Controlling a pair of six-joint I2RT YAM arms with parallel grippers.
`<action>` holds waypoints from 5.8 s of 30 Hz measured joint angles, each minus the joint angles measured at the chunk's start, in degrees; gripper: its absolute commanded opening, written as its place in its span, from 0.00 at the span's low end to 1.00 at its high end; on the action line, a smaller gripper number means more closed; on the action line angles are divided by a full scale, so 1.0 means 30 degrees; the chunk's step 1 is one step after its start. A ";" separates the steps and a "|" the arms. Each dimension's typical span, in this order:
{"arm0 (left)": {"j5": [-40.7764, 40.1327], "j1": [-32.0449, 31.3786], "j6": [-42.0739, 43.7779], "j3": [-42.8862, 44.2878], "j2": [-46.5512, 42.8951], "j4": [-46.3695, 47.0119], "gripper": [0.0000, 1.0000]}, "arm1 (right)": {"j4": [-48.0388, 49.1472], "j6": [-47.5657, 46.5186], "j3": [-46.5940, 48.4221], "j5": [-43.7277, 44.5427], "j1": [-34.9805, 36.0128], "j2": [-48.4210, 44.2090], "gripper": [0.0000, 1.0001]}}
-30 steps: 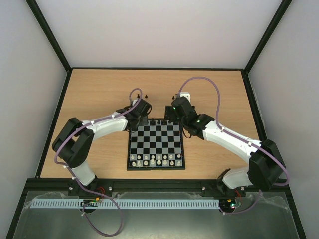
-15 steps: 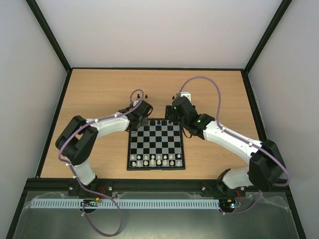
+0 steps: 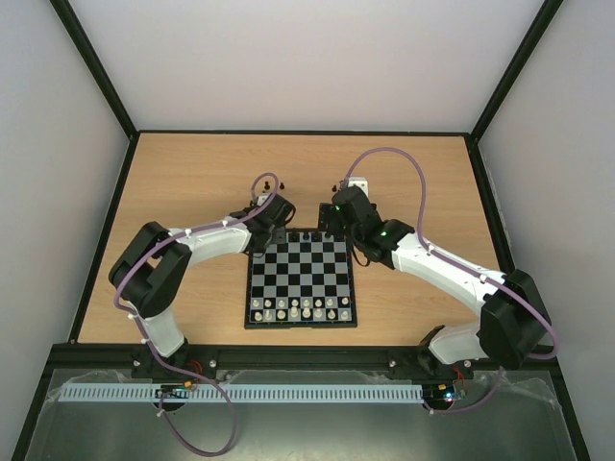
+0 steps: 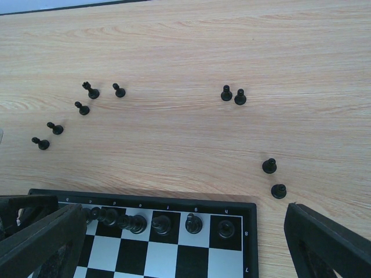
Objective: Set up the chess pieces on the board
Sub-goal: Place the chess piece on the chessboard, then pick up the chess piece at the center of the board.
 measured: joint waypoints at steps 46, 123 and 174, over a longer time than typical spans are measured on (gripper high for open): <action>-0.0168 -0.0226 0.0015 0.0015 0.0007 0.0204 0.21 | 0.0000 0.0000 0.0000 -0.0015 0.0000 0.0000 0.94; -0.1064 0.1195 0.2011 -0.3861 -0.6958 0.4342 0.99 | 0.0583 0.0073 -0.0510 0.0372 -0.0015 0.0546 0.99; -0.0984 0.1588 0.2157 -0.3548 -0.5064 0.4065 0.99 | 0.1093 0.0313 -0.1384 -0.0211 -0.0015 0.0197 0.99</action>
